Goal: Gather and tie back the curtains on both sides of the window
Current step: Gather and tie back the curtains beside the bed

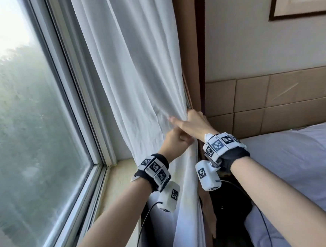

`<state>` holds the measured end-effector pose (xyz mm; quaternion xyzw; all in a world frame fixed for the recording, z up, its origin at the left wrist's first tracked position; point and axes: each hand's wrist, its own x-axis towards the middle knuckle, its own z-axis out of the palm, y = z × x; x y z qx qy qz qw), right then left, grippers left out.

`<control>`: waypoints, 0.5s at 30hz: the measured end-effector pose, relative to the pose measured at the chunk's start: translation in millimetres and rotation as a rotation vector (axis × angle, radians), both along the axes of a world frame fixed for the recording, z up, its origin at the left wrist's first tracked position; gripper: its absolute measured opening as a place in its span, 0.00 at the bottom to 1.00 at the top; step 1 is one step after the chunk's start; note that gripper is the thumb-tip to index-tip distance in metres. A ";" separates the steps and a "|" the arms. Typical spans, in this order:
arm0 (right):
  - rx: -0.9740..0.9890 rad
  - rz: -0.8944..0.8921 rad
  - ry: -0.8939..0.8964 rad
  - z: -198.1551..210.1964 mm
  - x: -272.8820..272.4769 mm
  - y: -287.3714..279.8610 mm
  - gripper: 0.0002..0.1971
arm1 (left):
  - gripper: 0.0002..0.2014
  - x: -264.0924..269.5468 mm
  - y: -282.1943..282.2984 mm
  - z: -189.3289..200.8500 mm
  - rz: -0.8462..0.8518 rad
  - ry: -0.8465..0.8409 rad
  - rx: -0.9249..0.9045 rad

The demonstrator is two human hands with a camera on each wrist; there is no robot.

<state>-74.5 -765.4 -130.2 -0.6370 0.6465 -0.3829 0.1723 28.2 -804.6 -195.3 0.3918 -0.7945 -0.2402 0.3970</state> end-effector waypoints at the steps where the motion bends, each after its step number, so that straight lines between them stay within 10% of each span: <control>1: -0.017 -0.045 0.056 -2.9 -1.0 -2.8 0.22 | 0.03 1.0 0.8 1.0 -0.038 -0.013 0.035; 8: -0.100 -0.115 0.143 -7.9 -29.7 -11.1 0.16 | 0.12 63.9 -29.5 3.4 0.311 0.524 0.092; 15: -0.171 -0.071 0.106 -7.2 -41.5 -6.8 0.15 | 0.43 76.5 -60.7 8.5 0.091 0.287 0.504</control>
